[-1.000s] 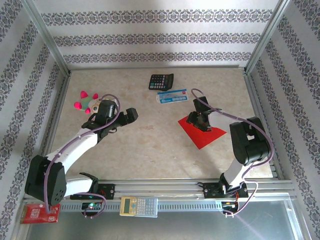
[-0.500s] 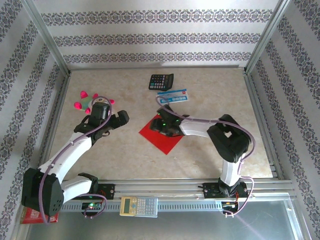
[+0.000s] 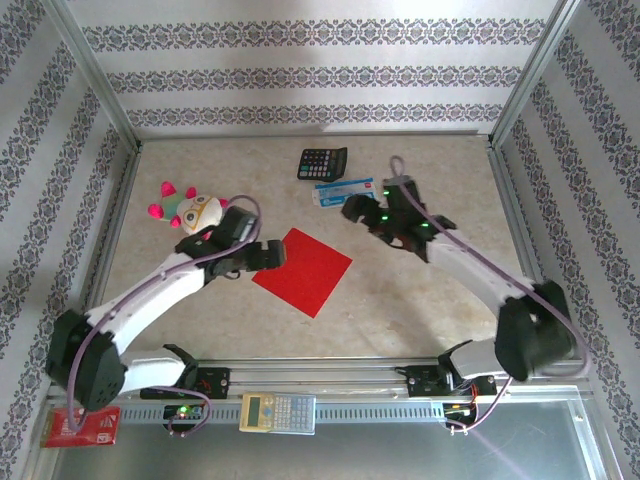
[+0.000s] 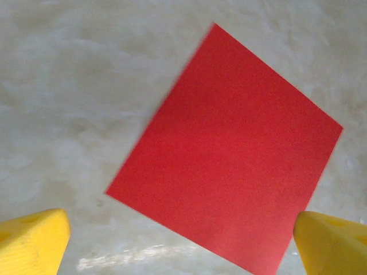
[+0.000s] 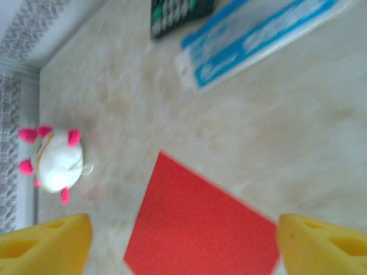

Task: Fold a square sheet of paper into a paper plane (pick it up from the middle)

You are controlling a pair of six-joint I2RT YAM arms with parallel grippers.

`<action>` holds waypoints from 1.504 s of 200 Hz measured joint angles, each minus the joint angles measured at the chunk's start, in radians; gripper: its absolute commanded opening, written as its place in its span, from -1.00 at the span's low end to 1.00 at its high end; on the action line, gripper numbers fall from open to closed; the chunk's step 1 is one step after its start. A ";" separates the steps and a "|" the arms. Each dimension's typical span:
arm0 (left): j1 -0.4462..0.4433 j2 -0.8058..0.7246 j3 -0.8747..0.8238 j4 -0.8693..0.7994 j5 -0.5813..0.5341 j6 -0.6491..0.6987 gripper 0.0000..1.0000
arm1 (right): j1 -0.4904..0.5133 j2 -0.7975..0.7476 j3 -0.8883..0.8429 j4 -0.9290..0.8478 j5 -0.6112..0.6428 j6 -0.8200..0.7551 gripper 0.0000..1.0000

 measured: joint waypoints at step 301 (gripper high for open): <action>-0.137 0.761 0.538 -0.286 0.042 0.291 0.99 | -0.259 -0.298 -0.334 -0.103 0.024 -0.206 0.96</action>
